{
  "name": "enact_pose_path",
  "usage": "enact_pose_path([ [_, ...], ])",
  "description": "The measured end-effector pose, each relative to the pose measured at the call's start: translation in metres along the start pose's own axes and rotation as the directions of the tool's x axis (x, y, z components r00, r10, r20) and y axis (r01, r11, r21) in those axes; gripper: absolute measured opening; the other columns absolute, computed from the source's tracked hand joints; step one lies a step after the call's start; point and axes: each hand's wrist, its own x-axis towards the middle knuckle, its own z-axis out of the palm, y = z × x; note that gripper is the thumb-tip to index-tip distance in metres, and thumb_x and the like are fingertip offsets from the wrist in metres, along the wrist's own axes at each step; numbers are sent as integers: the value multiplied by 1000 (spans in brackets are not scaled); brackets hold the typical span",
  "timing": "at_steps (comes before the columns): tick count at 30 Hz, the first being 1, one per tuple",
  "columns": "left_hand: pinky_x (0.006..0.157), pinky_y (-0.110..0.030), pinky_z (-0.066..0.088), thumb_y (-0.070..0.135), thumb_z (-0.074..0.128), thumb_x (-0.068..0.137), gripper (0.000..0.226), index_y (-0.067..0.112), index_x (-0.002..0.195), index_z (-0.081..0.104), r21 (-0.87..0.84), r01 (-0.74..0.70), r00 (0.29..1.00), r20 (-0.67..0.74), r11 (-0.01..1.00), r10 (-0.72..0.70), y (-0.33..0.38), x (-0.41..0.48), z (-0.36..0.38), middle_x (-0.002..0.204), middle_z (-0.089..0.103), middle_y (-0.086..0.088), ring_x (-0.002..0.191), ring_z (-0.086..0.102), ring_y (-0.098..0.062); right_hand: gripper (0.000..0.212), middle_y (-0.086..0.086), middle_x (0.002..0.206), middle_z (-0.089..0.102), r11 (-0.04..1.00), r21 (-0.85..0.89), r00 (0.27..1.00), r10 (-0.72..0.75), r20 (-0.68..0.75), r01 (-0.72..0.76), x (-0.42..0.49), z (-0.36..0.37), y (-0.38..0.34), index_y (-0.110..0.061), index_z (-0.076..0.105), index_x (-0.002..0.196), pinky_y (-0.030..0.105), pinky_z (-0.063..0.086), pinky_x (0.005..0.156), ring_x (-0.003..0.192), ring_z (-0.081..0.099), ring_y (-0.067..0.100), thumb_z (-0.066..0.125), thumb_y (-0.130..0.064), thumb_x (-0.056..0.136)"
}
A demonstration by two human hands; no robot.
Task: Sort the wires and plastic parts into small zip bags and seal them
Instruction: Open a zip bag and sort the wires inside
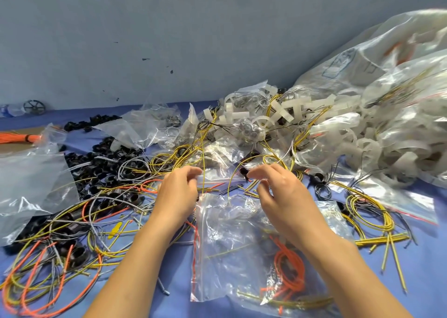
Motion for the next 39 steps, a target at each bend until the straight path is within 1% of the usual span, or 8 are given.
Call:
enact_pose_path([
  [4,66,-25,46,7,54,94,18,20,104,62,-277,41,998,-42,960,-55,7,2,-12,91,67,0,73,60,-12,27,-3,111,61,1000,-2,1000,1,1,-1,-1,0,-2,-24,64,111,43,43,94,106,55,23,47,-14,94],
  [12,69,-25,58,0,54,94,18,17,95,59,-769,96,983,-27,632,-183,44,2,-55,88,60,-10,68,63,-11,30,-3,114,61,998,58,999,-37,-16,38,1,6,-7,-20,62,118,39,44,94,107,58,20,51,-9,92],
  [18,70,-26,57,-3,53,94,18,14,91,59,-856,-90,981,-165,510,-104,79,-7,-89,74,62,-1,66,67,-11,42,-11,119,59,909,417,997,0,76,-32,4,11,-21,-29,53,131,6,37,85,101,55,0,62,-17,91],
  [21,73,-28,59,-4,53,93,16,11,92,59,-876,-117,984,-166,468,-65,96,-15,-101,60,65,8,67,68,-12,47,-20,120,59,764,636,979,-32,202,-106,4,14,-29,-45,48,127,15,41,93,111,54,-6,68,-30,88],
  [25,74,-30,59,-3,54,93,16,13,90,57,-910,-119,989,-144,397,-33,115,-28,-115,64,63,4,68,67,-13,60,-17,124,62,686,726,995,-29,93,-48,9,7,-41,-42,49,132,28,44,101,118,56,0,71,-47,76],
  [31,75,-30,59,-2,52,94,15,13,96,53,-978,-93,990,-71,185,123,130,-38,-123,69,67,-1,73,70,-16,12,-1,93,75,645,763,998,-70,0,46,16,-18,-45,-15,73,99,19,49,80,87,67,6,67,-22,92],
  [36,85,-30,51,34,57,95,11,25,101,59,-877,-48,994,-91,479,-67,104,-25,-99,91,67,8,90,64,-4,13,4,84,76,546,837,1000,11,17,-20,20,-30,-47,-10,73,96,18,51,72,75,68,10,65,-20,92],
  [39,90,-37,54,59,66,73,46,22,101,64,-838,246,969,230,487,-93,80,-25,-75,105,71,3,97,67,-10,11,0,80,75,499,860,991,123,48,-103,21,-32,-43,-14,73,93,24,52,67,70,67,10,65,-20,92],
])
